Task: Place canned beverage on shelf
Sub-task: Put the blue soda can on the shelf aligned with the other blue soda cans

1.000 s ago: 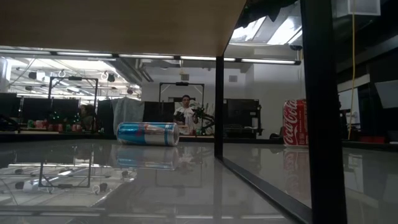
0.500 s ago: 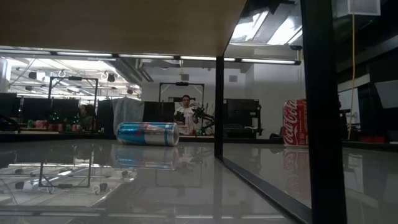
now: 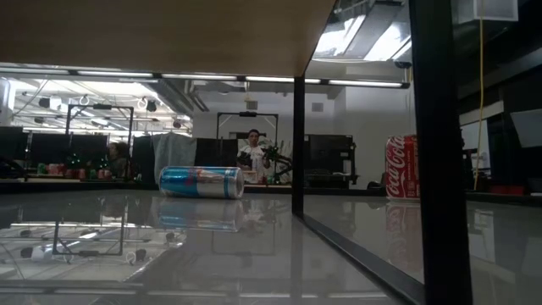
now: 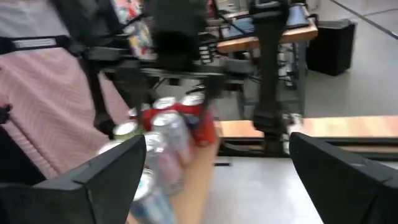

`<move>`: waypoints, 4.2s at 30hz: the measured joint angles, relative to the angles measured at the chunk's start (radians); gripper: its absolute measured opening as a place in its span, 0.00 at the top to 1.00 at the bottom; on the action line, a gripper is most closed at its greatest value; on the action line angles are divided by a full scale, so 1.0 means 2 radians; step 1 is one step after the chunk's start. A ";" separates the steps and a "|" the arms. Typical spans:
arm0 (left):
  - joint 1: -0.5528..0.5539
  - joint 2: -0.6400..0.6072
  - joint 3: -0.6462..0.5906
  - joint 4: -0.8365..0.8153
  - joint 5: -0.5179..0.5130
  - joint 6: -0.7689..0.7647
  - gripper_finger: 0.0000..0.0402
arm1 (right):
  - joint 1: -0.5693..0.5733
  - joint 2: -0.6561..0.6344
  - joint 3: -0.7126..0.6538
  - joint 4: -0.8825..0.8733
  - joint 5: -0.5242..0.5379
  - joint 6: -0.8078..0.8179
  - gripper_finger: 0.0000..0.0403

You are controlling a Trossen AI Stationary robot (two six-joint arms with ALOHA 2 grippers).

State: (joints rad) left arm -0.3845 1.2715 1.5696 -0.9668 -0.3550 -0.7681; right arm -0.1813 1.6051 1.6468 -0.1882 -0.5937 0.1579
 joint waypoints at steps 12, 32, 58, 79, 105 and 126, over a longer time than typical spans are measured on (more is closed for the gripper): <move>0.045 0.000 0.000 -0.116 0.019 0.010 0.32 | 0.173 0.000 0.003 -0.017 0.277 -0.004 0.04; 0.038 0.047 -0.001 -0.124 0.016 0.010 0.33 | 0.226 0.032 0.004 -0.050 0.353 0.003 0.04; 0.016 0.059 -0.001 -0.121 0.013 0.009 0.33 | 0.225 0.073 0.077 -0.128 0.354 0.010 0.04; 0.016 0.059 -0.001 -0.122 0.015 0.008 0.33 | 0.225 0.176 0.244 -0.316 0.353 0.010 0.04; -0.001 0.059 -0.001 -0.100 0.042 0.006 0.33 | 0.225 0.187 0.244 -0.328 0.380 0.009 0.04; -0.044 0.059 -0.001 -0.072 0.044 -0.008 0.33 | 0.225 0.187 0.244 -0.329 0.384 0.010 0.04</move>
State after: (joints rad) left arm -0.4728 1.3903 1.5681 -1.1111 -0.2672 -0.7841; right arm 0.2684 1.9797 2.1349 -0.8463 0.1741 0.1783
